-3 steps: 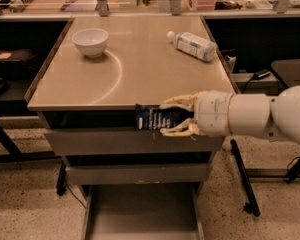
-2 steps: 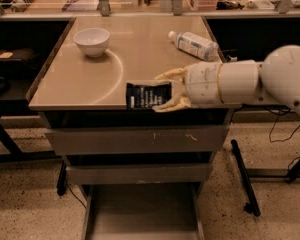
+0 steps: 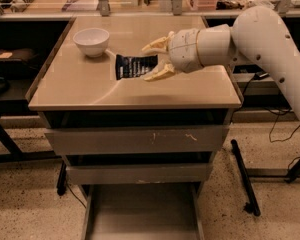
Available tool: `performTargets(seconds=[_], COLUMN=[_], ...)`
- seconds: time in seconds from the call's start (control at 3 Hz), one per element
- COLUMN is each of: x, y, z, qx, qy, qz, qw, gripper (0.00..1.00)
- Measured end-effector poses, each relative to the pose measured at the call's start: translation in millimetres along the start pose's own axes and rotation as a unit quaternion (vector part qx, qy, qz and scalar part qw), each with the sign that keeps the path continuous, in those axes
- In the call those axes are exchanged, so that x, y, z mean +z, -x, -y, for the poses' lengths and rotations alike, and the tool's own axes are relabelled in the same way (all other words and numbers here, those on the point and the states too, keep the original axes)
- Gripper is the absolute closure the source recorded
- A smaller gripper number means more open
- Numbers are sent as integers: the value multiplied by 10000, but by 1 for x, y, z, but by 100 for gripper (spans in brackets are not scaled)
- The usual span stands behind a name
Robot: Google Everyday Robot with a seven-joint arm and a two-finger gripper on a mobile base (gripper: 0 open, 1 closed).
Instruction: Pick rxbar blueberry from bottom drawer and place on counter
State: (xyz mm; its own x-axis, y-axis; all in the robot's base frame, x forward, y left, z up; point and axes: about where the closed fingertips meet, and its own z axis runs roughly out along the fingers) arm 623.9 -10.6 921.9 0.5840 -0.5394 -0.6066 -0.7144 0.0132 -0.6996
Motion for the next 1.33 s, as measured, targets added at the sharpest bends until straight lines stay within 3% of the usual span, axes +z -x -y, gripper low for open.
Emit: performTargets(seconds=[0.33,0.67,1.33], x=[18,21,28], y=[-19,-40,-72], z=[17,26,24], qx=[384,820,1687], qy=[-125,-458,-1001], qz=[21,-373,-1158], qw=[9992,9949,9737], gripper=[100,100,100])
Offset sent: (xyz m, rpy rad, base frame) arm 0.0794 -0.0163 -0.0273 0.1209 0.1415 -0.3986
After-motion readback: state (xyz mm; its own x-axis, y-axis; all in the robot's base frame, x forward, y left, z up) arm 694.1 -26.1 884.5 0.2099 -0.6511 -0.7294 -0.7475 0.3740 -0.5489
